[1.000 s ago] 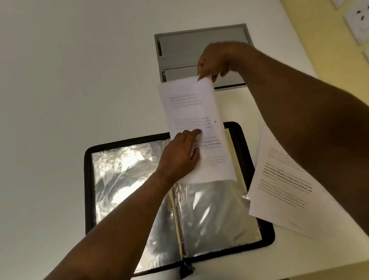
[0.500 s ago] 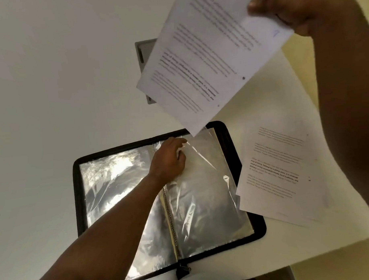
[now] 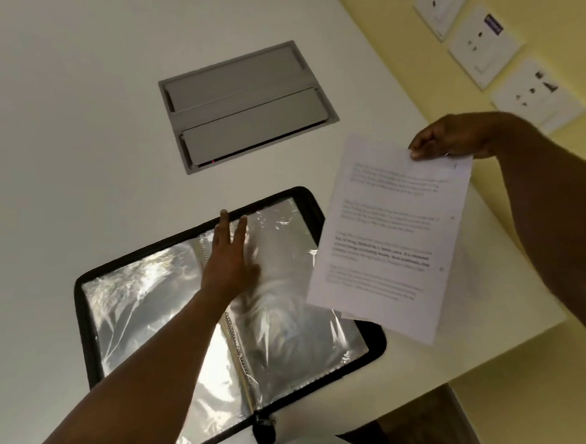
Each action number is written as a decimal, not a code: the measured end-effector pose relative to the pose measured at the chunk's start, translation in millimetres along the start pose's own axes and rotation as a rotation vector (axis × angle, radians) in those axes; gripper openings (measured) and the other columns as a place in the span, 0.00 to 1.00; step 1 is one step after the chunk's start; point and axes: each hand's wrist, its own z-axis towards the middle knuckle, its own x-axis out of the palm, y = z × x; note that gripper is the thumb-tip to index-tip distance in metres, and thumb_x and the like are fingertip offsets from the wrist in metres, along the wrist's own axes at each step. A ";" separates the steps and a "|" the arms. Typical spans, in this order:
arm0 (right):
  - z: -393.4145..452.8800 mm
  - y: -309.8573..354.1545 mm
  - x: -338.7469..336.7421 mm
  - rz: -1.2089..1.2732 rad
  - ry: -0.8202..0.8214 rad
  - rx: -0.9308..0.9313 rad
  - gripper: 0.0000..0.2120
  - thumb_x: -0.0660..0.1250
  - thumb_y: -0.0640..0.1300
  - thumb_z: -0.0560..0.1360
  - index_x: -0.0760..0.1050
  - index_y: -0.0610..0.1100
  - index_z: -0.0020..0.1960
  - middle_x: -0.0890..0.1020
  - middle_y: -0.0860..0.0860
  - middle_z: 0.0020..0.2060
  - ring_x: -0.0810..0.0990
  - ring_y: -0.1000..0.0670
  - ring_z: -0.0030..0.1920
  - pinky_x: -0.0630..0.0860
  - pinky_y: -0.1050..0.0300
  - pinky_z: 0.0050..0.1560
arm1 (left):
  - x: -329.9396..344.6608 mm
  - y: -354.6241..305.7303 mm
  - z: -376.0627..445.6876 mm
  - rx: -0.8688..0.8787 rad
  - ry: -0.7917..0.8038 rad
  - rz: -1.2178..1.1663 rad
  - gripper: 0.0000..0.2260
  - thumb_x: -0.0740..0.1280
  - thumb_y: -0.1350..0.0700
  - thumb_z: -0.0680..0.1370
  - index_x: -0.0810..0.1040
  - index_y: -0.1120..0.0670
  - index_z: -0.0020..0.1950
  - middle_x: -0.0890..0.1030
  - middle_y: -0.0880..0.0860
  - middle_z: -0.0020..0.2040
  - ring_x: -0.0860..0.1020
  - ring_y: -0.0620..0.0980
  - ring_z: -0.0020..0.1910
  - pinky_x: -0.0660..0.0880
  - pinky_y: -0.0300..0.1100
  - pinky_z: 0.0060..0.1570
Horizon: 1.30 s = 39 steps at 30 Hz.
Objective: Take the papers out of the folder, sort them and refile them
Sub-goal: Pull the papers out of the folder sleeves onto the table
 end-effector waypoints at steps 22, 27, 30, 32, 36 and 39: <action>58.3 -71.6 97.8 -0.155 -0.679 -0.134 0.18 0.71 0.52 0.74 0.78 0.44 0.59 0.81 0.44 0.57 0.76 0.40 0.60 0.72 0.46 0.60 | 23.5 -9.9 -6.5 -0.048 0.173 0.208 0.45 0.68 0.33 0.70 0.52 0.49 0.79 0.45 0.54 0.80 0.45 0.57 0.78 0.55 0.55 0.75; 35.1 -34.2 183.0 -0.110 -0.653 -0.412 0.12 0.71 0.48 0.74 0.81 0.43 0.54 0.83 0.45 0.50 0.78 0.41 0.53 0.75 0.45 0.54 | 26.3 -13.9 -21.0 -0.050 0.132 0.267 0.41 0.59 0.31 0.72 0.52 0.51 0.78 0.49 0.55 0.80 0.48 0.56 0.78 0.59 0.55 0.74; 13.9 -21.5 231.2 -0.138 -0.641 -0.482 0.12 0.71 0.48 0.74 0.81 0.43 0.53 0.83 0.47 0.50 0.79 0.44 0.52 0.75 0.47 0.52 | 30.2 -18.0 -40.3 -0.103 0.105 0.233 0.38 0.62 0.38 0.76 0.51 0.52 0.79 0.46 0.54 0.80 0.47 0.56 0.78 0.56 0.54 0.75; 4.4 -19.4 260.6 -0.232 -0.588 -0.525 0.13 0.70 0.49 0.74 0.80 0.43 0.55 0.82 0.45 0.55 0.78 0.43 0.55 0.74 0.47 0.55 | 32.4 -18.6 -55.6 -0.104 0.085 0.221 0.36 0.62 0.39 0.77 0.52 0.53 0.79 0.47 0.55 0.80 0.48 0.57 0.78 0.56 0.54 0.75; -7.8 -23.5 309.2 -0.460 -0.453 -0.546 0.23 0.68 0.56 0.74 0.75 0.45 0.65 0.73 0.45 0.69 0.72 0.44 0.68 0.68 0.46 0.67 | 36.8 -7.8 -84.8 -0.143 0.064 0.263 0.35 0.52 0.35 0.77 0.54 0.53 0.79 0.50 0.56 0.80 0.50 0.58 0.78 0.54 0.53 0.74; -13.1 -21.0 336.7 -0.618 -0.352 -0.541 0.30 0.64 0.62 0.74 0.70 0.46 0.71 0.69 0.44 0.72 0.69 0.43 0.71 0.64 0.44 0.70 | 35.8 -0.3 -108.7 -0.224 0.013 0.236 0.37 0.43 0.33 0.76 0.52 0.52 0.79 0.48 0.54 0.80 0.48 0.57 0.78 0.53 0.53 0.75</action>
